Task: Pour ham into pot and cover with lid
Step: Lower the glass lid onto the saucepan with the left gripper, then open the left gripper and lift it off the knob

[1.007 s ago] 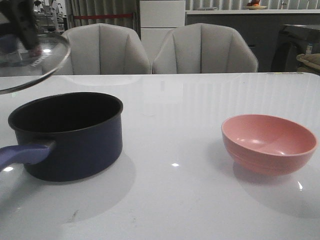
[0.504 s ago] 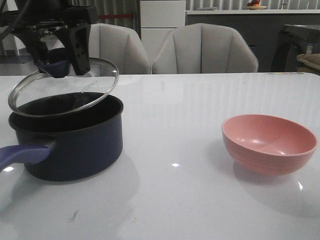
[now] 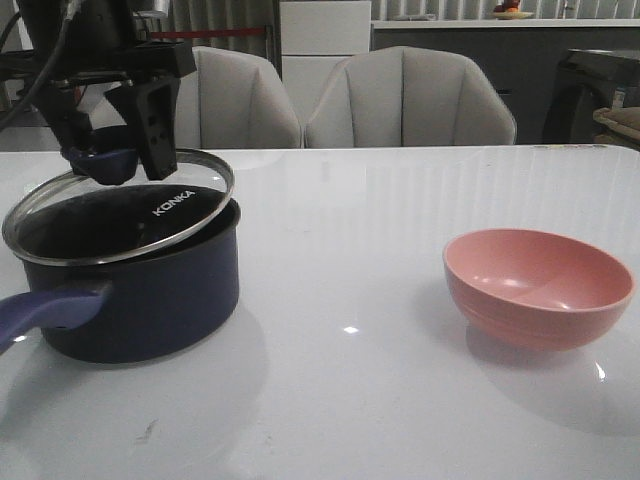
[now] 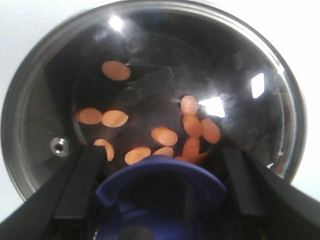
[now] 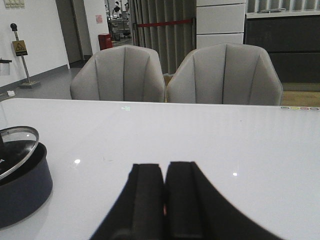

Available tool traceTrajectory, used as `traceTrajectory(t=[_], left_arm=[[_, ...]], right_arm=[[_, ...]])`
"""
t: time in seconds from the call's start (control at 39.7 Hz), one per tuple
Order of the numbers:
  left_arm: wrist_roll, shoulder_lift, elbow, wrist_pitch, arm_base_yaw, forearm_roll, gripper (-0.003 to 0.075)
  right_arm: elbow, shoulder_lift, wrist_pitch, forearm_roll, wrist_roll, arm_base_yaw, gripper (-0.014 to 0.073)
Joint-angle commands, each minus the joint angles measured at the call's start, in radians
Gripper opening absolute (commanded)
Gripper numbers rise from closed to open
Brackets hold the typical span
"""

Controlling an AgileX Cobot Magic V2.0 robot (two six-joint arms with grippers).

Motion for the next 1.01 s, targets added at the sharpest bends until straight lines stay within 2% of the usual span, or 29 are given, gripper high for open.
traceTrajectory(t=[0.0, 0.15, 0.35, 0.43, 0.76, 0.98], left_arm=[[-0.008, -0.046, -0.024, 0.053, -0.006, -0.009, 0.0273], [-0.008, -0.021, -0.024, 0.053, -0.006, -0.011, 0.0308], [-0.008, 0.002, -0.024, 0.053, -0.006, -0.052, 0.0531], [-0.008, 0.002, -0.029, 0.053, -0.006, -0.055, 0.0582], [-0.008, -0.072, -0.096, 0.053, -0.004, -0.037, 0.0587], [-0.008, -0.254, -0.014, 0.053, -0.004, 0.071, 0.0587]], right_arm=[[-0.025, 0.009, -0.087, 0.003, -0.007, 0.002, 0.0152], [-0.025, 0.009, -0.087, 0.003, -0.007, 0.002, 0.0152], [-0.025, 0.009, -0.087, 0.003, -0.007, 0.002, 0.0152], [-0.025, 0.009, -0.087, 0.003, -0.007, 0.002, 0.0152], [-0.025, 0.009, -0.087, 0.003, -0.007, 0.002, 0.0152], [-0.025, 0.009, -0.087, 0.003, -0.007, 0.002, 0.0152]])
